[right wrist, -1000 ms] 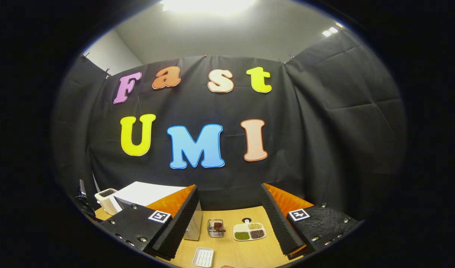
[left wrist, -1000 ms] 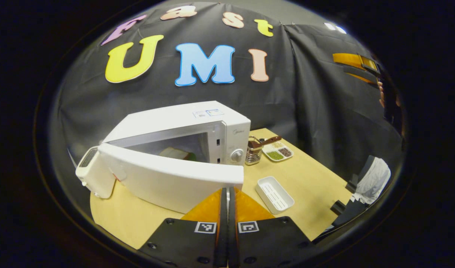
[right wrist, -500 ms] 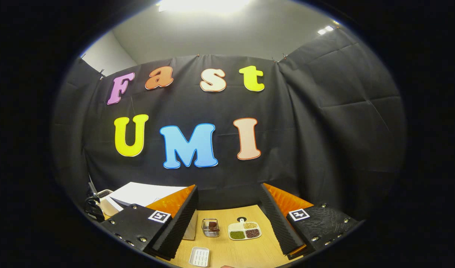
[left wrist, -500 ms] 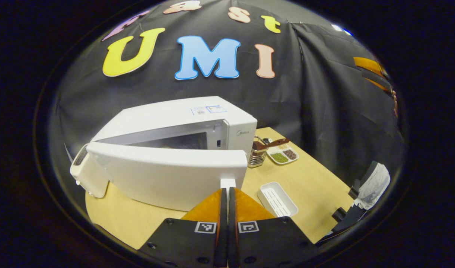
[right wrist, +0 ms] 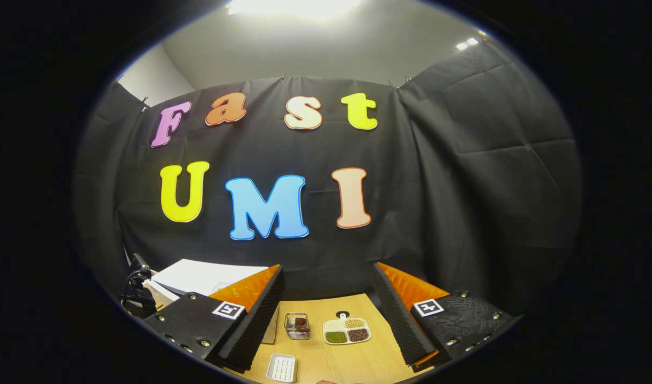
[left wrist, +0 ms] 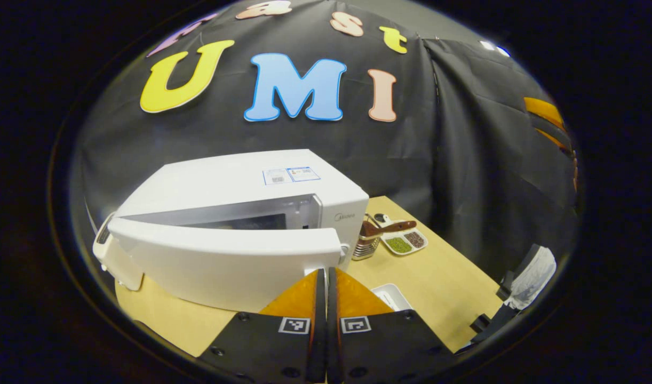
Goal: Open the microwave oven with the left hand, put the food in, and close the microwave oven.
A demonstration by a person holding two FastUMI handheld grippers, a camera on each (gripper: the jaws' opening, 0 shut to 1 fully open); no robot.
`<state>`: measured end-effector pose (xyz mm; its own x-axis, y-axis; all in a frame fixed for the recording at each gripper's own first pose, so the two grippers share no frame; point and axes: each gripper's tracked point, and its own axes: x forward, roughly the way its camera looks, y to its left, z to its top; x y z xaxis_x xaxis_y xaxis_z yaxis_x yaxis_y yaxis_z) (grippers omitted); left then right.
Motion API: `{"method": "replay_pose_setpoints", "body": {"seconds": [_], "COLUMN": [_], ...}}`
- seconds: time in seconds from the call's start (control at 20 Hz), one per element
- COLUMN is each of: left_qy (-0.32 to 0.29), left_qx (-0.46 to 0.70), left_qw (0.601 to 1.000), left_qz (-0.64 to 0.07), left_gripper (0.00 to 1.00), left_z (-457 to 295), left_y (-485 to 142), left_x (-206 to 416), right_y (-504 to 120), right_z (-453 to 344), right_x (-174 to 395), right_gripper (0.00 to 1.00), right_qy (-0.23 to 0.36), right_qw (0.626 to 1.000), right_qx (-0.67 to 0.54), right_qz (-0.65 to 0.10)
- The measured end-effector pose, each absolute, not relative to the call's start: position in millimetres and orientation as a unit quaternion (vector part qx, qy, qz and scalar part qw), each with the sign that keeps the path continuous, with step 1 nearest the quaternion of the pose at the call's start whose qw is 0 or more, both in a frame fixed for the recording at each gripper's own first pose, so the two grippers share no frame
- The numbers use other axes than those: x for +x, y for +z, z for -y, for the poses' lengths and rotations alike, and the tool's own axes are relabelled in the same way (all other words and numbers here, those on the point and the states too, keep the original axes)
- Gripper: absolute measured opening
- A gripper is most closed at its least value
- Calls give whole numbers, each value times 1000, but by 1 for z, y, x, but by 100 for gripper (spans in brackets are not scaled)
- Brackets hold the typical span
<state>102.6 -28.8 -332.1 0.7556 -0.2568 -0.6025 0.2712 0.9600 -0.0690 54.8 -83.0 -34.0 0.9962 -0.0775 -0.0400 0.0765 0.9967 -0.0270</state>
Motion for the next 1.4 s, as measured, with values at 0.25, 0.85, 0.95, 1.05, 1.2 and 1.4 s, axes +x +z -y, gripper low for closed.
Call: {"method": "replay_pose_setpoints", "body": {"seconds": [0.25, 0.85, 0.95, 1.05, 1.2, 1.4], "left_qy": [-131, -114, -113, -112, -106, -105], "left_qx": [8, -3, -2, -3, -9, -10], "left_qw": [939, 941, 941, 941, 942, 942], "left_qz": [-317, -319, -319, -319, -319, -317], "left_gripper": [7, 7, 7, 7, 7, 7], "left_z": [28, 29, 29, 29, 28, 27], "left_y": [-330, -336, -337, -338, -338, -338], "left_x": [119, 154, 159, 164, 173, 176], "right_y": [-37, -41, -43, -43, -44, -44], "right_z": [91, 90, 91, 92, 93, 95], "right_x": [56, 62, 64, 65, 68, 71], "right_gripper": [99, 99, 99, 99, 99, 99], "right_qy": [-48, -48, -50, -52, -53, -56], "right_qw": [999, 998, 998, 998, 998, 998], "right_qx": [-4, -6, -6, -6, -8, -7], "right_qz": [-25, -31, -33, -35, -36, -36]}}
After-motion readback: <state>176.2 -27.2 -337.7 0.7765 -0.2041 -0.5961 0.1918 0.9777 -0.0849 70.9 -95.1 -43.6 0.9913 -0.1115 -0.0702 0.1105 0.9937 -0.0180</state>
